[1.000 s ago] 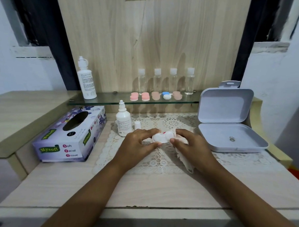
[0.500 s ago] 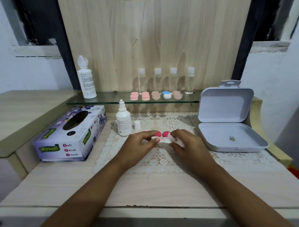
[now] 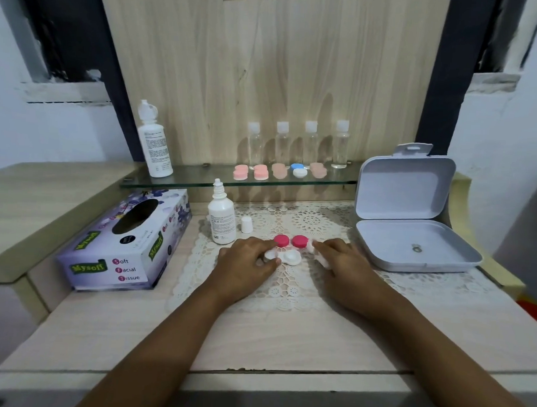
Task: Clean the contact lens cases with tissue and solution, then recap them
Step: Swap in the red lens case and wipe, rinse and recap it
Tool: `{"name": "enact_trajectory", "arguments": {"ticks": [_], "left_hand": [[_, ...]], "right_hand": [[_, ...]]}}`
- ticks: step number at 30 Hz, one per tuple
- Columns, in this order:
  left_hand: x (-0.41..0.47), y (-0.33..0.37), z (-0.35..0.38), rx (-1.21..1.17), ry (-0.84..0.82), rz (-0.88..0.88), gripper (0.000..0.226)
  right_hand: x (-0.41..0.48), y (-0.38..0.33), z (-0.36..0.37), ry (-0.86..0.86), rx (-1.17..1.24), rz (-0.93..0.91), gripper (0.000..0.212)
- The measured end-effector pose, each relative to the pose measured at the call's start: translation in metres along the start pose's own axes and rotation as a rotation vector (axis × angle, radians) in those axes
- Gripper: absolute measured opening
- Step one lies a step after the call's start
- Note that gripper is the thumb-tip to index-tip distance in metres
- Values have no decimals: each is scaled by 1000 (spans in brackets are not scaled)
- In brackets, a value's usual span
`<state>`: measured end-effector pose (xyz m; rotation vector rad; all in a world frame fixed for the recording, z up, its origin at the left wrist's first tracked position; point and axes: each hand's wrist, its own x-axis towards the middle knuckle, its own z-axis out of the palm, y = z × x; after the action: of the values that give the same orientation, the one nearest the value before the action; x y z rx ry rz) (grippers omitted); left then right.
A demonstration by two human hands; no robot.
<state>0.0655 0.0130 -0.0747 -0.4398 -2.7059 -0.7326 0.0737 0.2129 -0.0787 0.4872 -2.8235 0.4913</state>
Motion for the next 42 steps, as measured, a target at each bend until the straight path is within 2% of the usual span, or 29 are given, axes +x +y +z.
{"name": "enact_trajectory", "arguments": {"ticks": [3, 5, 10, 15, 16, 22, 25, 30, 35, 42], "left_hand": [[0, -7, -1, 197, -93, -27, 64], [0, -11, -2, 239, -156, -46, 76], [0, -16, -1, 231, -237, -23, 81], [-2, -9, -5, 254, -236, -18, 71], [-3, -7, -7, 258, -243, -16, 69], [-5, 2, -16, 250, -339, -55, 71], [-8, 2, -24, 178, -354, -76, 75], [-29, 7, -48, 90, -259, -46, 70], [-81, 0, -86, 126, -207, 2, 58], [-179, -53, -134, 165, -106, -160, 59]], "right_hand": [[0, 5, 2, 72, -6, -44, 45], [0, 6, 2, 87, -37, -58, 44], [-2, 3, 2, 128, -140, -67, 41], [-4, -5, -7, 204, -364, -46, 30], [-3, -6, -8, 160, -363, -54, 28], [1, -6, -27, -45, -77, -10, 30], [-1, -9, -34, 32, 30, 30, 23], [-12, -31, -37, 185, 101, 39, 29], [-20, -84, -31, 218, 239, -53, 24], [-29, -189, 3, 113, 413, -308, 22]]}}
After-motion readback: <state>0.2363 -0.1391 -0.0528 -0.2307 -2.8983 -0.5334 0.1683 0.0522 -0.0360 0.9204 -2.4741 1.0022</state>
